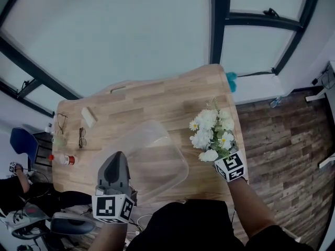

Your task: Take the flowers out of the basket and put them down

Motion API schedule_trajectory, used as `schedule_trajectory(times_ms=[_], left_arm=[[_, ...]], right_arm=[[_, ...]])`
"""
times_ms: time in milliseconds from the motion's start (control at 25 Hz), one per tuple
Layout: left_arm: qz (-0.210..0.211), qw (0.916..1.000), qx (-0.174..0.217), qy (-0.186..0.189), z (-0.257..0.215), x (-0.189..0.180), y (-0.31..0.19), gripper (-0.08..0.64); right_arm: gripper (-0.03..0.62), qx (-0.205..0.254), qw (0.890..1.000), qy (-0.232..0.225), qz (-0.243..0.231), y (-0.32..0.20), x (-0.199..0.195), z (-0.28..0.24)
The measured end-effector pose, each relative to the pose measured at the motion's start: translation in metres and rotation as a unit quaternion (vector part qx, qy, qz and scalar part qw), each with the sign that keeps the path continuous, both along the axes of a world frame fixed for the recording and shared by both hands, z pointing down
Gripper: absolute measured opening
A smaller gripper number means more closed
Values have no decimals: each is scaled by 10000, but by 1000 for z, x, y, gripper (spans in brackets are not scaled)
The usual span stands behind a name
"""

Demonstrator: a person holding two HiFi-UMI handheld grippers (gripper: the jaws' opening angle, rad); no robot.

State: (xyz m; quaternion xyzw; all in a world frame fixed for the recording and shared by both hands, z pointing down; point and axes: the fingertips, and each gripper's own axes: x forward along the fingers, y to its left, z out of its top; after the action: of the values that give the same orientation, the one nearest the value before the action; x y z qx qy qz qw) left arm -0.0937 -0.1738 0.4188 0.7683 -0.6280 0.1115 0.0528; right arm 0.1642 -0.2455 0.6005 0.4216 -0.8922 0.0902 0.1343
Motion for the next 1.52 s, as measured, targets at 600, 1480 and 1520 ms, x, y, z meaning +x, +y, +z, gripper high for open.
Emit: schedule_trajectory(times_ms=[600, 1480, 1520], left_arm=[[38, 9998, 167, 142, -12, 3, 10, 5], [40, 9981, 392, 465, -20, -3, 44, 5], [44, 9980, 411, 471, -21, -3, 45, 5]], right_arm=[[325, -36, 9997, 167, 161, 26, 19, -6], [325, 232, 9993, 112, 267, 73, 34, -69], [325, 254, 9993, 109, 266, 75, 34, -72]])
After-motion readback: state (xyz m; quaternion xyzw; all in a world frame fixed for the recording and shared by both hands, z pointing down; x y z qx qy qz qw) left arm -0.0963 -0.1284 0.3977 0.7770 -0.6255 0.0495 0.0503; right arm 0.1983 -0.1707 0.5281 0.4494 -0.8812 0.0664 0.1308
